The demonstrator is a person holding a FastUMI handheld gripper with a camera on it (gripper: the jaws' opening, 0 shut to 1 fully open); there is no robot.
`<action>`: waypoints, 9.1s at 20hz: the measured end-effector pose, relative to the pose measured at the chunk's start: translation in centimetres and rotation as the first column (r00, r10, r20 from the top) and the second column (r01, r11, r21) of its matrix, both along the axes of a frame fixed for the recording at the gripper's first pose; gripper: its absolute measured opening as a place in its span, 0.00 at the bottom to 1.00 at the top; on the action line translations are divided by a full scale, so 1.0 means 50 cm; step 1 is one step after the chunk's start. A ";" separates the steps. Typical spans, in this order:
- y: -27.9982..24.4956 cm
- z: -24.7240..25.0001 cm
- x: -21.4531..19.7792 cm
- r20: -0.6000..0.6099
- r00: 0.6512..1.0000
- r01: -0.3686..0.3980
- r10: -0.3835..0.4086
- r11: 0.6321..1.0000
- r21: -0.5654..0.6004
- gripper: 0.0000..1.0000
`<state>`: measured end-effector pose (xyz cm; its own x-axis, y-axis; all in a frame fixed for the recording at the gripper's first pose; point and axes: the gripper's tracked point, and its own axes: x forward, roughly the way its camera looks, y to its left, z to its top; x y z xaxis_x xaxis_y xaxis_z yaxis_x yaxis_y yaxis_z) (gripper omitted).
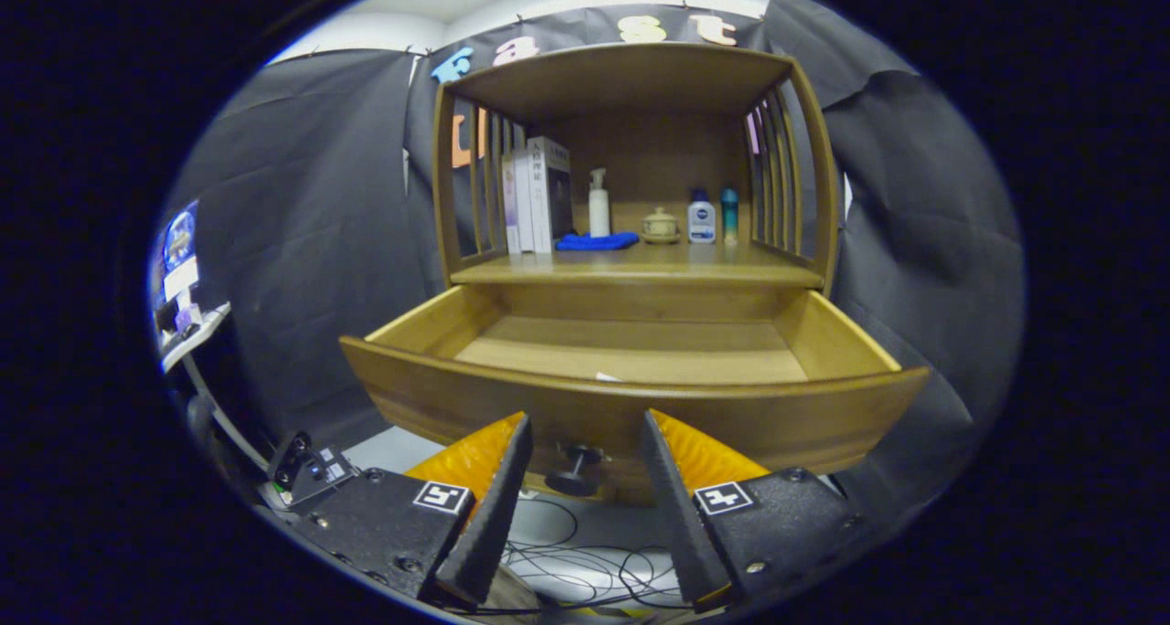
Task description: Pull open the drawer, take out the items inside it, and place them on the countertop above the cabinet.
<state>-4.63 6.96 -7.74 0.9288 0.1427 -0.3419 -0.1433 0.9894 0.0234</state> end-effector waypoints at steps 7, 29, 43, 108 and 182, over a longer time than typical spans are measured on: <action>0.013 0.091 0.100 -0.095 0.995 0.013 -0.012 1.000 0.014 0.79; -0.006 -0.173 0.276 -0.772 0.625 0.150 -0.115 0.988 -0.026 0.79; -0.015 -0.219 0.260 -0.806 0.554 0.183 -0.208 0.975 -0.126 0.59; 0.051 0.198 0.450 -0.418 0.895 0.133 -0.155 0.988 -0.081 0.77; -0.011 -0.146 0.234 0.100 0.962 0.261 -0.256 0.964 -0.047 0.99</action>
<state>7.07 6.41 -15.05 0.9593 -0.1243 -0.2535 0.1187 0.9922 -0.0373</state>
